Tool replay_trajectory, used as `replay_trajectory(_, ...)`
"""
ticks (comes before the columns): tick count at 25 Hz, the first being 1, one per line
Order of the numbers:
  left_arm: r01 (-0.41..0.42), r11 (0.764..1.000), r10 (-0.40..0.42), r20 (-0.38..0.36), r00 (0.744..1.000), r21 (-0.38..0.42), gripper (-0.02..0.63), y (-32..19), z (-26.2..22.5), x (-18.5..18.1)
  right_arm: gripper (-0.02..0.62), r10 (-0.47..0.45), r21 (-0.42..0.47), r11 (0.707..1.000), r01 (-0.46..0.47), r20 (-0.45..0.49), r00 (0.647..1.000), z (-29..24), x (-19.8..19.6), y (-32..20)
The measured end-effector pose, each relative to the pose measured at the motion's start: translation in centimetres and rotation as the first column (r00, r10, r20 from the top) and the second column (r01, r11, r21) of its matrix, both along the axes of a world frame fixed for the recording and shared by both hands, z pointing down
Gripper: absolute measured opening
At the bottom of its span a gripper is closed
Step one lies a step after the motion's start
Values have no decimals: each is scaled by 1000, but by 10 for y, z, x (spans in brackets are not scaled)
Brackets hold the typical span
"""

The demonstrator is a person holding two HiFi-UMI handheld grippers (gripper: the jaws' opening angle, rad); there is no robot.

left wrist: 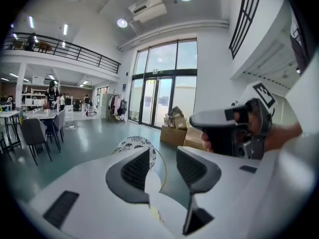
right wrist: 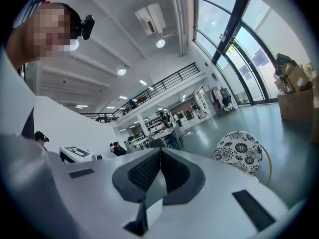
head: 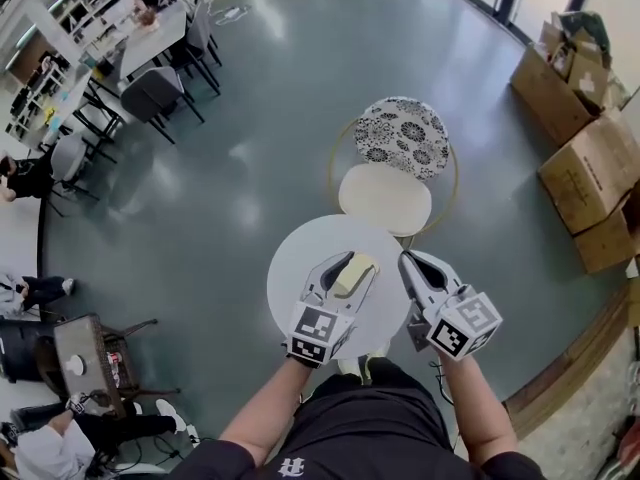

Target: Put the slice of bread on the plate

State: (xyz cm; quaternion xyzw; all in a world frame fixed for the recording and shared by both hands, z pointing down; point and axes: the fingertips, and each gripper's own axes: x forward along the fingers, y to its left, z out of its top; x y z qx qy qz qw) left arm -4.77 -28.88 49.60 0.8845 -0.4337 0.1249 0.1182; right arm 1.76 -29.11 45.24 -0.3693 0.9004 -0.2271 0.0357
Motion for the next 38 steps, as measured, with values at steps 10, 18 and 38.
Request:
replay_trajectory(10,89,983,-69,-123,990,160,31,2,-95,-19,6,-97,126,987,98,-13,995,-66,-35,11)
replay_trajectory(18,88,976,-58,-154,986,198,8,2,-123,-17,6,-95,165,981,98,-31,995,-86,-45,12)
replay_trajectory(38,53,975,-18,-159,987,217,6,-1,-143,-14,5,-82,208,973,98,-86,993,-103,-50,8)
